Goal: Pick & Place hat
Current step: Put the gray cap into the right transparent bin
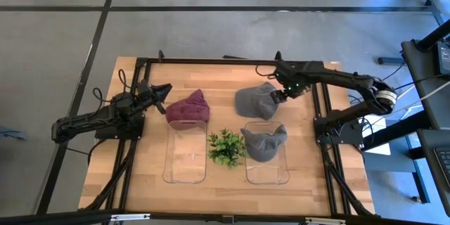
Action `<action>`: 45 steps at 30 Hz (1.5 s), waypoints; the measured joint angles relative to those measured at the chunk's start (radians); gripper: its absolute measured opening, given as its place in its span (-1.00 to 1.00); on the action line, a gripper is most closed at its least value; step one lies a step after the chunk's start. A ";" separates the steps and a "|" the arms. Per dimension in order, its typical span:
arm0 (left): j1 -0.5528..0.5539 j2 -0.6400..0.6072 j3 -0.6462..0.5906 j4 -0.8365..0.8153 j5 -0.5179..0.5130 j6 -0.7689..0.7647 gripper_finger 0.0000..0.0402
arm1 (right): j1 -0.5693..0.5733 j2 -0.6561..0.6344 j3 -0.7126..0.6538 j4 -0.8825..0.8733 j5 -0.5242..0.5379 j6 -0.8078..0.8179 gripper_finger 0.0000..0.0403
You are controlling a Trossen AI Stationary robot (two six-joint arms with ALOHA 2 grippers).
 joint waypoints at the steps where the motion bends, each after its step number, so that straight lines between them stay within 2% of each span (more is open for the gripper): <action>1: 0.000 0.000 0.000 0.000 0.000 0.007 -0.72 | 0.000 -0.012 -0.020 0.017 0.000 0.009 0.23; 4: 0.000 0.000 0.000 0.000 -0.003 0.023 -0.72 | -0.004 -0.060 -0.080 0.071 -0.053 0.032 0.24; 8: 0.000 0.000 0.000 0.003 -0.041 0.023 -0.72 | -0.024 -0.157 -0.191 0.244 -0.151 0.061 0.25; 15: 0.000 0.000 0.000 0.006 -0.085 0.023 -0.72 | -0.044 -0.300 -0.405 0.528 -0.176 0.197 0.25; 23: 0.000 0.000 0.000 0.006 -0.097 0.023 -0.72 | -0.043 -0.319 -0.577 0.867 -0.227 0.336 0.25; 31: 0.000 0.000 0.000 0.006 -0.096 0.015 -0.72 | -0.043 -0.319 -0.598 0.913 -0.251 0.322 0.22; 36: 0.000 0.000 0.000 0.006 -0.096 0.014 -0.72 | -0.043 -0.319 -0.598 0.914 -0.261 0.341 -0.04; 43: 0.000 0.000 0.000 0.006 -0.096 0.014 -0.72 | -0.043 -0.318 -0.598 0.926 -0.261 0.300 -0.72; 45: 0.000 0.000 0.000 0.006 -0.096 0.018 -0.72 | -0.043 -0.318 -0.598 0.943 -0.253 0.252 -0.73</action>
